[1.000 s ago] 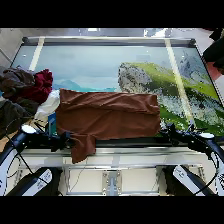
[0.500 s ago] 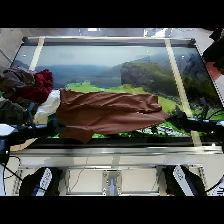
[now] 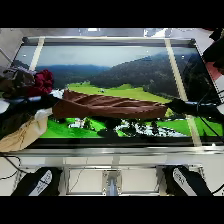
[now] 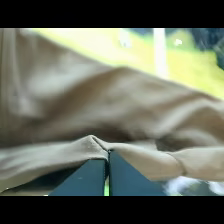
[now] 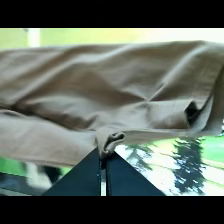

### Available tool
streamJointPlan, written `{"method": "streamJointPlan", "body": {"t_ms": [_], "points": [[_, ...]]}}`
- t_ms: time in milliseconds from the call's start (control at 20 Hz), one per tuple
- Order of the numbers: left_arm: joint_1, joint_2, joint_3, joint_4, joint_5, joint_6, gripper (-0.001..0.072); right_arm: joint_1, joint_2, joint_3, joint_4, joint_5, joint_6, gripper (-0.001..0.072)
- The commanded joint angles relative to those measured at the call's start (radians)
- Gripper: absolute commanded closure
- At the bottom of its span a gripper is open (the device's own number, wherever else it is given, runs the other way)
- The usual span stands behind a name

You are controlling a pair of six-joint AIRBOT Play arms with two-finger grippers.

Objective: Fold the shirts.

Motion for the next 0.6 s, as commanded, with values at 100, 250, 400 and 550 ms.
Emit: {"method": "streamJointPlan", "body": {"t_ms": [100, 250, 400, 550], "points": [[-0.216, -0.398, 0.261, 0.296, 0.268, -0.062, 0.0699, 0.091, -0.208, 0.016, -0.259, -0.100, 0.203, 0.0704], [-0.215, -0.561, 0.373, 0.374, 0.281, -0.106, 0.0699, 0.091, -0.275, 0.018, -0.256, -0.246, 0.229, 0.0705], [-0.217, -0.643, 0.397, 0.382, 0.289, -0.105, 0.0698, 0.092, -0.346, 0.032, -0.224, -0.326, 0.229, 0.0704], [-0.221, -0.682, 0.397, 0.382, 0.292, -0.105, 0.0697, 0.093, -0.394, 0.031, -0.179, -0.381, 0.229, 0.0702]]}}
